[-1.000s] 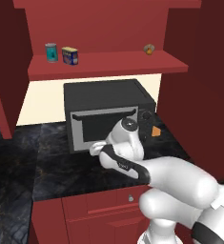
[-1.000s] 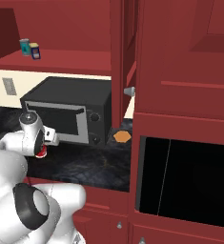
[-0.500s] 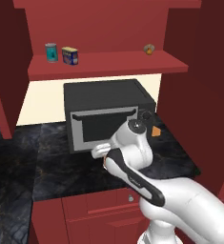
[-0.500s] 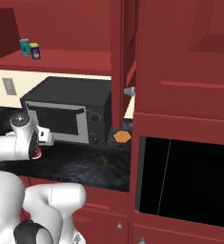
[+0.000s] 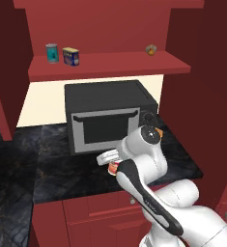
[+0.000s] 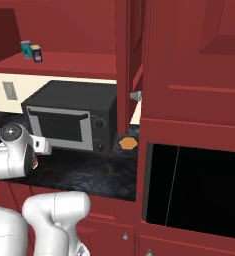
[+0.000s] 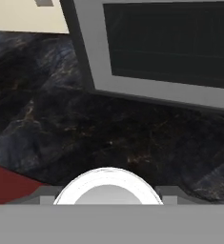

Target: Pick the cans from the counter and place them in their designated side in the cabinet.

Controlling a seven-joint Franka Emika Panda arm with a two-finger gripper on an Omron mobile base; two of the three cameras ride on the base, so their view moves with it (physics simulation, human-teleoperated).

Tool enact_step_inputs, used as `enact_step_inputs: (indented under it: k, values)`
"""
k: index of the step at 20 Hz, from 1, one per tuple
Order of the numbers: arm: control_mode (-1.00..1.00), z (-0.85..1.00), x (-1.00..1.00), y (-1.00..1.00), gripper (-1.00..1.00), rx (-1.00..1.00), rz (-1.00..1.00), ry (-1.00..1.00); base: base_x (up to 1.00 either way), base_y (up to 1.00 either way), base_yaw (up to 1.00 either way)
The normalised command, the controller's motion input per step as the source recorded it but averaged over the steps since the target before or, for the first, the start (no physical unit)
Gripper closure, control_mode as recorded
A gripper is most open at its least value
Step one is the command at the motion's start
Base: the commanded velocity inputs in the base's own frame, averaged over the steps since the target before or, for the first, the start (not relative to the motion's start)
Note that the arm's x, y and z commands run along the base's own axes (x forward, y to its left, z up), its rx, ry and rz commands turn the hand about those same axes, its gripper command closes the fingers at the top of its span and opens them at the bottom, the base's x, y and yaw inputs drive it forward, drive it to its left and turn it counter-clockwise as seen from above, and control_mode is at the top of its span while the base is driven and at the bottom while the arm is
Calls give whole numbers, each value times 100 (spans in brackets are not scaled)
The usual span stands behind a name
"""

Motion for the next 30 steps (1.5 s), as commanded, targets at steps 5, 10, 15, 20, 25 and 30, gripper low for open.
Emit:
enact_step_inputs:
  k: [5, 10, 15, 20, 25, 30]
  values:
    - [-100, 33, -37, -3, 100, 0, 3, -8, 0, 0, 0]
    - [-100, 43, -17, 0, 100, 0, 2, -5, 0, 0, 0]
    - [-100, 43, -17, -2, 100, 0, 2, -3, 0, 0, 0]
    - [-100, 37, -26, -2, 100, 0, 2, -3, 0, 0, 0]
    - [-100, 34, -22, -1, 100, 0, 2, -4, 0, 0, 0]
    - [-100, 32, -18, 0, 100, 0, 2, -4, 0, 0, 0]
